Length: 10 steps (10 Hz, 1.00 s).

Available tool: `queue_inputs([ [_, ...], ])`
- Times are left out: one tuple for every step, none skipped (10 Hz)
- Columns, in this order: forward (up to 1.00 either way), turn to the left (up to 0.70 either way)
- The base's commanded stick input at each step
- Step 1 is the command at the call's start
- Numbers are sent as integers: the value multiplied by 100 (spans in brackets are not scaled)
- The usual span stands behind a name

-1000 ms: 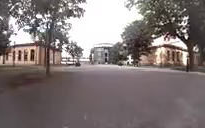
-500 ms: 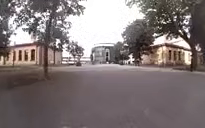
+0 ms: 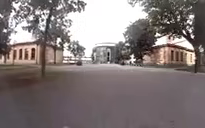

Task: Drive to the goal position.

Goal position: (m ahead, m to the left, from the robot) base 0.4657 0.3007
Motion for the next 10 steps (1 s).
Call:
queue_inputs([
  [70,0],
  [70,0],
  [70,0],
  [70,0],
  [70,0],
  [70,0],
  [70,0],
  [70,0],
  [70,0],
  [70,0],
])
